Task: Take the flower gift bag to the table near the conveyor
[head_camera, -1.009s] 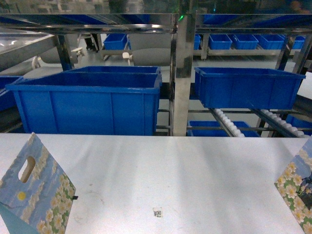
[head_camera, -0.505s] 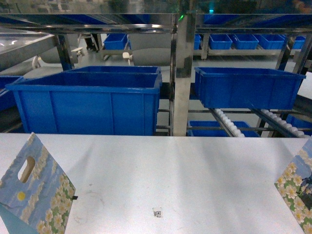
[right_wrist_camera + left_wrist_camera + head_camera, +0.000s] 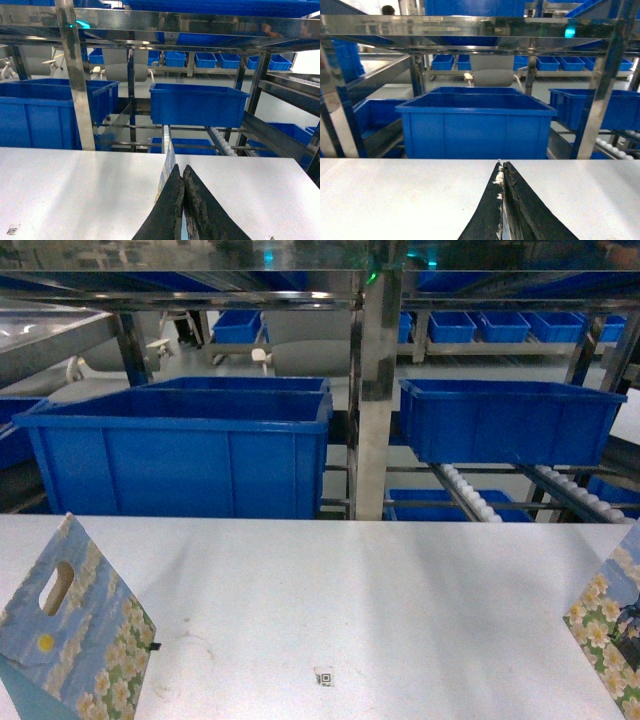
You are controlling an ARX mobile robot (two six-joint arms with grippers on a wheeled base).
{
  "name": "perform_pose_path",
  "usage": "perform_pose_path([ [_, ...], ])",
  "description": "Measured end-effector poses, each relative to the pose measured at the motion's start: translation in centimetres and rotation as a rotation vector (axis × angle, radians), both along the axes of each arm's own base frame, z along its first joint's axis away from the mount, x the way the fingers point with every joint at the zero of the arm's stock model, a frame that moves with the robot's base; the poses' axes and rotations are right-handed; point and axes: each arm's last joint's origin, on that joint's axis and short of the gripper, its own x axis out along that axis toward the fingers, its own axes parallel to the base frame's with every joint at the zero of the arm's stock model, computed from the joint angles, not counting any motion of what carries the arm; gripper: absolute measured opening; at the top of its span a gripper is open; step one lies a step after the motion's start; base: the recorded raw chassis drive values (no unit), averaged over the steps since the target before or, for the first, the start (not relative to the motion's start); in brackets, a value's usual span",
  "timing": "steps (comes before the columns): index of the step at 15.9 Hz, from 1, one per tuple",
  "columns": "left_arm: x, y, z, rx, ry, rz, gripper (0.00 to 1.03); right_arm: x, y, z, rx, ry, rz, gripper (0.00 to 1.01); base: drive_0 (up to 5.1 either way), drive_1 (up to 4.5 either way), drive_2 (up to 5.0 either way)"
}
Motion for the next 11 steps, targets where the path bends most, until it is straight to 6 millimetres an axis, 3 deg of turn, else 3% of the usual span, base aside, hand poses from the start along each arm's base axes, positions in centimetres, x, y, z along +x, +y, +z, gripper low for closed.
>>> perform_pose_path([
  [5,0.00,-0.04,0.01,-0.001,0.000,-0.006,0.03,0.00,0.00,0.00,-0.001,0.000,0.000,0.03,0.0,0.00,0.0],
  [6,0.00,-0.04,0.01,0.000,0.000,-0.006,0.16,0.00,0.00,0.00,-0.001,0.000,0.000,0.16,0.0,0.00,0.0],
  [11,0.00,-0.04,0.00,0.000,0.000,-0.006,0.65,0.00,0.00,0.00,-0.001,0.000,0.000,0.66,0.0,0.00,0.0],
])
